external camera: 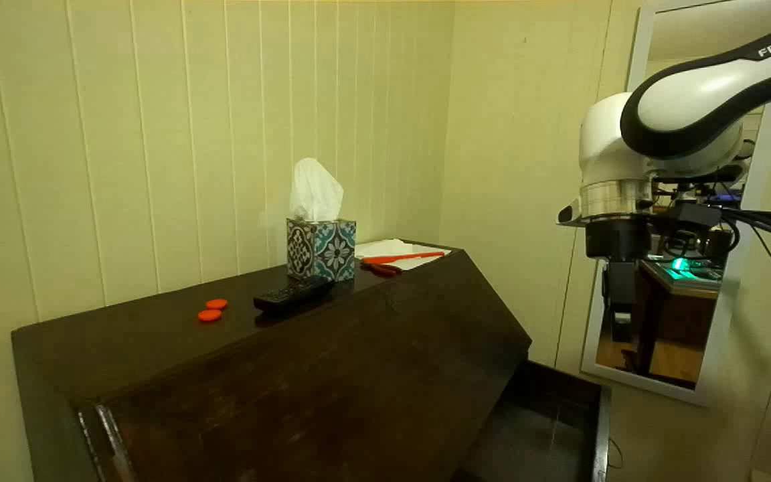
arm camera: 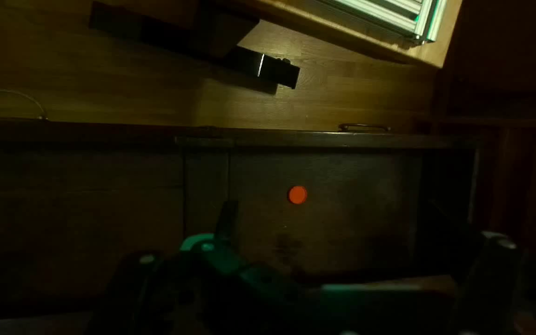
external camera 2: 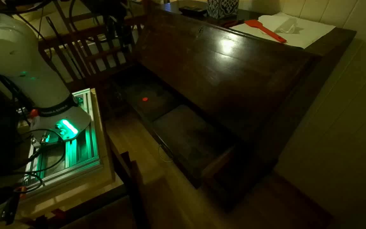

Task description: Shift the tissue box to the left

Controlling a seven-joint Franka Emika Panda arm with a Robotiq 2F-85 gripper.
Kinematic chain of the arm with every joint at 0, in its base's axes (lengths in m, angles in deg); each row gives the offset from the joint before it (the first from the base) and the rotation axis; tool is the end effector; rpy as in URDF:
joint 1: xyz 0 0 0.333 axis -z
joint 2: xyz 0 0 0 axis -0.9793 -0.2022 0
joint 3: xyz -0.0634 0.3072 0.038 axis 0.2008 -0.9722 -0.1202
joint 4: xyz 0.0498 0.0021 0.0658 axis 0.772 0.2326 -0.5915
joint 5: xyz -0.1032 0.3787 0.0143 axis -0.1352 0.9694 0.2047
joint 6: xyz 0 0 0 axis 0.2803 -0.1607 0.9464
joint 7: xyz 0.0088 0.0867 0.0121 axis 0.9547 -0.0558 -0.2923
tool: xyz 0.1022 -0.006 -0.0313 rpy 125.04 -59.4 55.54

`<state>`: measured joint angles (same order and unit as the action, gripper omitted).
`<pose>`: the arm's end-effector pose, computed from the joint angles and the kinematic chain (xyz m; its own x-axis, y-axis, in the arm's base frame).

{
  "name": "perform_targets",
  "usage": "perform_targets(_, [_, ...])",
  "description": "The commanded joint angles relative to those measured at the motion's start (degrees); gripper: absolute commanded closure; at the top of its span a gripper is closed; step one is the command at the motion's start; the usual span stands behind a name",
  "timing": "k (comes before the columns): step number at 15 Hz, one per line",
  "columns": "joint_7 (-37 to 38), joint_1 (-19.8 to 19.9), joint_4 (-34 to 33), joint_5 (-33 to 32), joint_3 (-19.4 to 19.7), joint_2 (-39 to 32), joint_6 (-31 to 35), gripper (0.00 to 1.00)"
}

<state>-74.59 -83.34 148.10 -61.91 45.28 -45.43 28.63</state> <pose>0.3169 -0.0097 0.4115 0.9490 0.2791 -0.1466 0.2395 -0.9407 -0.2402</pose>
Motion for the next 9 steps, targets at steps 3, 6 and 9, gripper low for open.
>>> perform_targets(3, [-0.43,0.88,-0.07,0.46,-0.82,-0.10,-0.12,0.00])
perform_targets(6, [-0.43,0.88,-0.07,0.46,-0.82,-0.10,-0.12,0.00])
perform_targets(9, [-0.50,0.19,-0.92,1.23,-1.16,-1.00,1.33,0.00])
